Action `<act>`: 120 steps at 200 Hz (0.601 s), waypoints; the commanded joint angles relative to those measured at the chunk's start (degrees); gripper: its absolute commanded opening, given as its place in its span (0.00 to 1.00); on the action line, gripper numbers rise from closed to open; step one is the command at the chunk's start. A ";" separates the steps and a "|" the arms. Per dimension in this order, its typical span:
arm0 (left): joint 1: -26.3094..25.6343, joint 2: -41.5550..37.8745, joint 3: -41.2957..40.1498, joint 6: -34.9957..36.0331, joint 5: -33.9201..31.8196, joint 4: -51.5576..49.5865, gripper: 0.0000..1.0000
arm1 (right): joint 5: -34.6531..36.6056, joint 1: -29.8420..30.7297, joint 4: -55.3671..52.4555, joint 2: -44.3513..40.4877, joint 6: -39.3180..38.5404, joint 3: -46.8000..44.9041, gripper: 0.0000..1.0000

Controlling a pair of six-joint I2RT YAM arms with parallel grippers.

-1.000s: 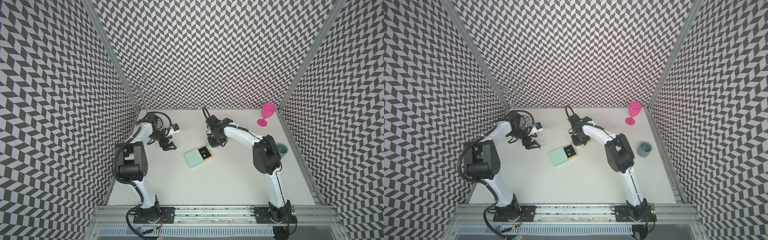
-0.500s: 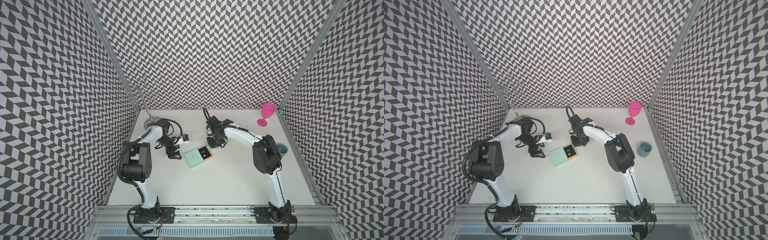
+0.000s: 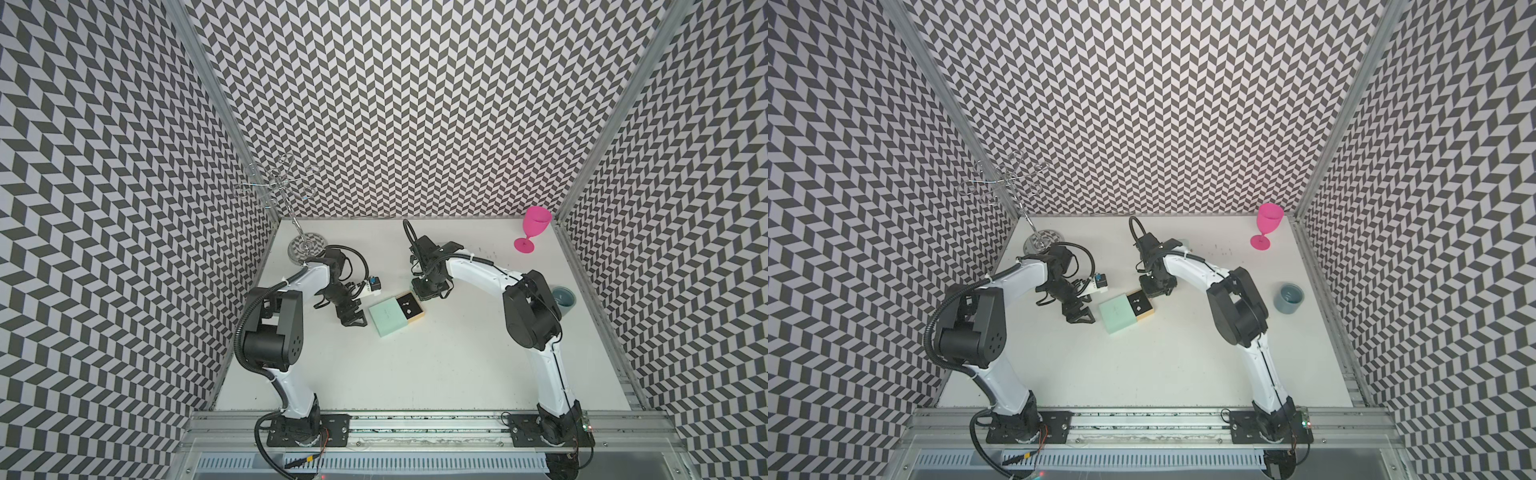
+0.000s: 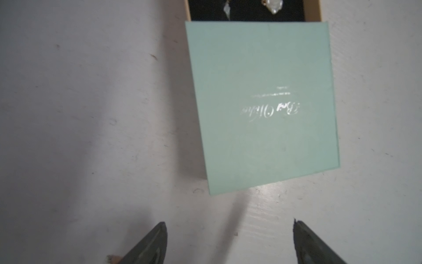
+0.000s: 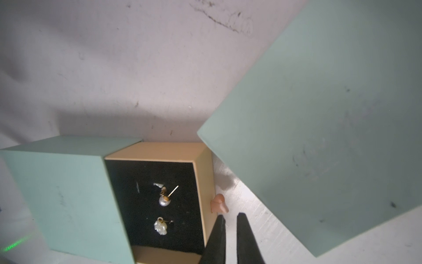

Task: Place the earrings into the drawer-style jewelry box
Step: Close the drawer of the jewelry box.

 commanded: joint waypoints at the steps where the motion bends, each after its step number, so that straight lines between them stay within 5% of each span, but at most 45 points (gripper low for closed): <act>1: -1.16 -0.81 -1.03 -2.72 -0.60 5.53 0.85 | -0.22 0.56 1.35 0.56 -0.19 0.53 0.13; 120: -3.36 1.16 -4.15 -7.49 -3.60 13.06 0.78 | -1.69 2.51 1.99 0.67 0.07 -1.96 0.13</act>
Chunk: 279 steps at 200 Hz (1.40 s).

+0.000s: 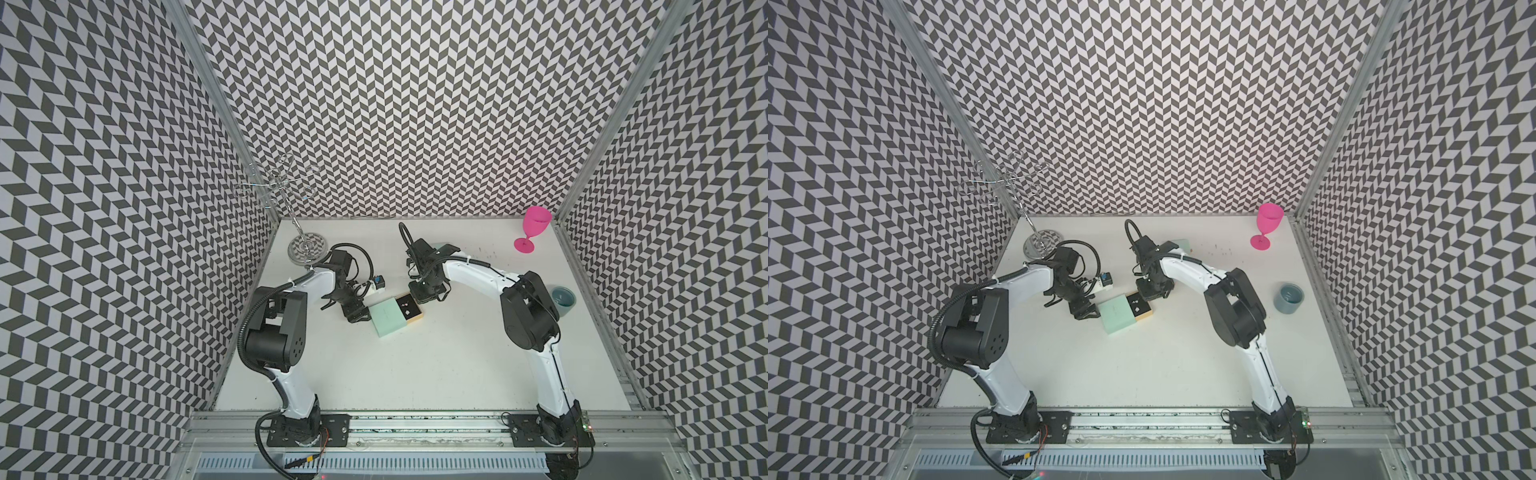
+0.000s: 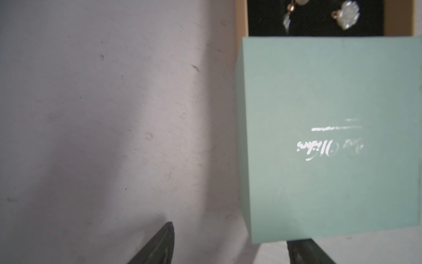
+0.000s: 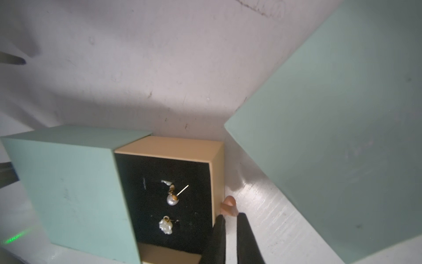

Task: Place the earrings into the drawer-style jewelry box
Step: Close the drawer of the jewelry box.

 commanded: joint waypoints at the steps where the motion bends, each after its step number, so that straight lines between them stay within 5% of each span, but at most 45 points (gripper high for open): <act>1: -0.70 0.93 -0.43 -1.31 0.65 2.10 0.78 | -0.96 0.95 1.71 0.38 0.03 -1.42 0.13; 158: -2.29 3.60 3.89 -5.18 3.43 5.41 0.81 | -9.30 4.80 4.65 -1.51 2.00 -4.07 0.13; 213: 0.41 -2.09 1.13 -1.98 0.83 5.01 0.89 | 2.61 3.71 0.28 -5.35 1.90 -2.76 0.15; 255: 5.97 -7.04 11.99 -2.86 4.74 0.08 0.96 | 3.33 -1.85 2.60 -15.72 1.61 -5.60 0.20; 274: 8.88 -10.14 18.12 -6.42 8.45 -0.04 0.99 | -0.26 -5.80 7.99 -21.44 1.12 -9.24 0.30; 276: 9.16 -10.51 18.47 -7.19 8.82 0.26 0.99 | -0.79 -6.37 8.72 -22.19 1.14 -9.69 0.44; 278: 9.54 -10.91 18.91 -8.07 9.24 0.55 1.00 | -1.38 -6.82 9.50 -22.73 1.14 -10.28 0.79; 279: 9.74 -11.12 19.05 -8.51 9.43 0.71 0.99 | -1.70 -7.16 9.82 -23.11 1.14 -10.54 0.88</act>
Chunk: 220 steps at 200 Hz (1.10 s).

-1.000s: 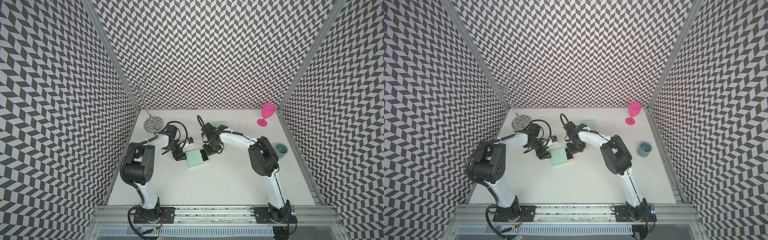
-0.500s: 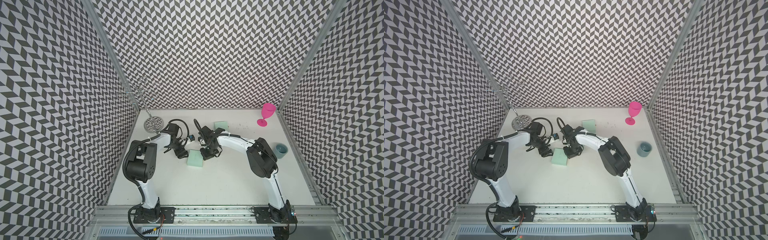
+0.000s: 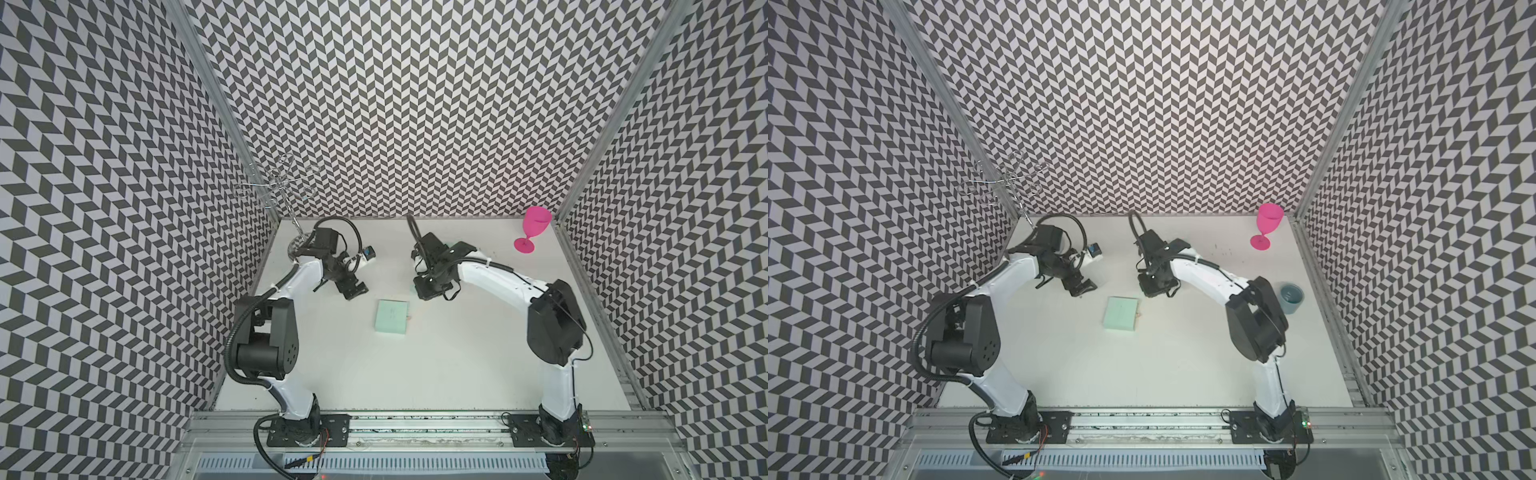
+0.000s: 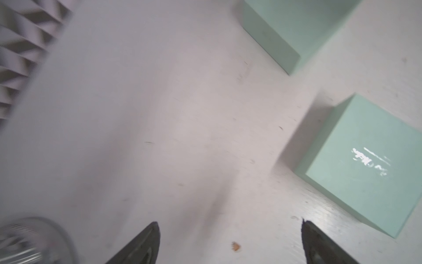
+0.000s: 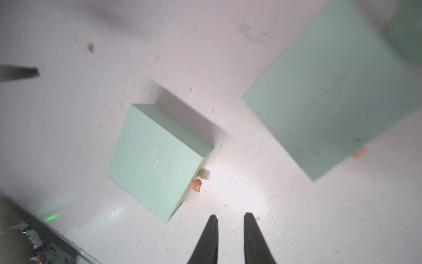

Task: Place the earrings into the drawer-style jewelry box
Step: Close the drawer of the jewelry box, then reset both arms

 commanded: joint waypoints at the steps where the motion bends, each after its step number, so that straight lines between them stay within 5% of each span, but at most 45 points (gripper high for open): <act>1: 3.25 -5.85 6.43 -5.08 6.62 -0.14 0.99 | -2.80 -4.72 7.40 -7.87 -0.41 -3.86 0.94; 25: 7.23 -11.83 4.34 -20.23 10.90 10.73 0.99 | -9.91 -11.18 17.90 -15.24 1.77 -11.43 1.00; 53: 10.52 -19.94 -9.84 -36.22 15.97 29.56 0.99 | -12.47 -15.18 32.51 -23.50 4.38 -21.76 0.99; 88: 11.44 -28.05 -31.54 -49.01 10.08 56.26 1.00 | -10.33 -17.88 46.02 -30.20 5.30 -31.77 1.00; 156: 11.68 -27.52 -56.86 -51.05 -3.34 84.58 1.00 | -2.07 -20.40 50.76 -36.92 -1.71 -42.48 0.99; 191: 11.61 -17.06 -61.18 -51.46 -5.10 101.09 0.99 | 1.00 -23.89 55.60 -44.11 -2.70 -52.44 0.99; 220: 11.73 -13.33 -61.03 -55.51 -8.21 105.18 0.99 | 8.33 -25.18 60.38 -50.47 -5.20 -60.32 0.99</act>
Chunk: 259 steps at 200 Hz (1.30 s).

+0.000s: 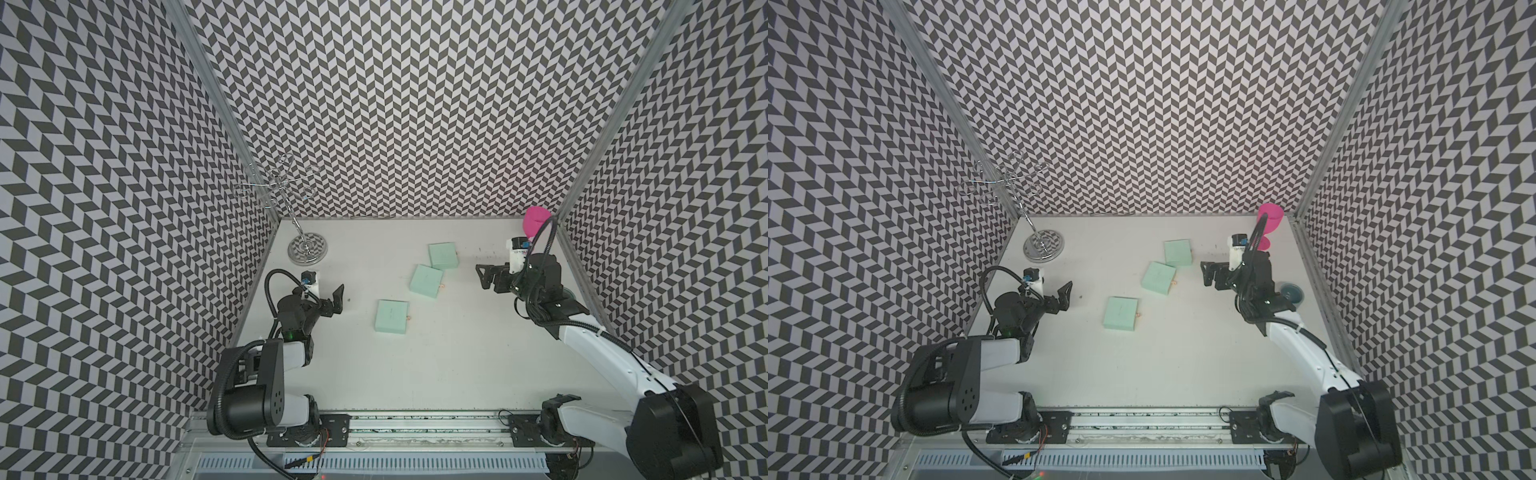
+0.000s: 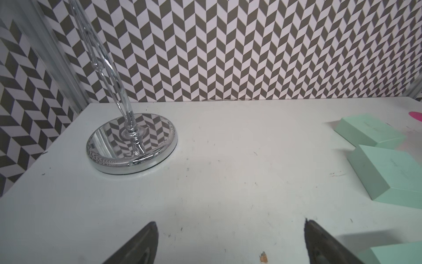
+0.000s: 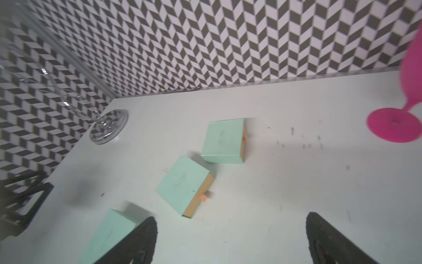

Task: Place the earrings into the drawer-style jewelry box
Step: Reset both arms

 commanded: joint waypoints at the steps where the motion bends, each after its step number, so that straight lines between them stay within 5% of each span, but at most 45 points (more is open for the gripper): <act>1: 0.28 1.94 -0.54 -3.85 -3.70 13.76 1.00 | 7.55 -0.93 9.09 -5.18 -3.47 -5.09 0.99; 35: -0.52 3.94 -2.91 -2.66 -2.51 20.49 1.00 | 14.81 -3.11 21.27 -7.79 -7.89 -15.97 1.00; 55: -1.75 4.68 -5.14 -1.38 -4.20 24.22 1.00 | 12.73 -6.59 34.93 -6.79 -7.86 -22.74 1.00; 73: -3.15 6.52 -6.27 -1.74 -9.95 28.17 1.00 | 12.96 -7.85 41.41 -3.09 -9.99 -23.95 0.99; 129: -3.21 7.34 -3.86 -1.59 -9.32 24.88 1.00 | 10.90 -12.17 63.52 13.57 -7.14 -25.96 0.99; 167: -3.16 7.36 -3.82 -1.33 -8.70 24.73 1.00 | 3.25 -11.91 62.01 21.44 -11.20 -20.74 0.99; 259: -4.21 7.23 -1.67 0.21 -8.20 20.45 1.00 | 6.65 -10.74 73.87 24.07 -11.14 -25.67 0.99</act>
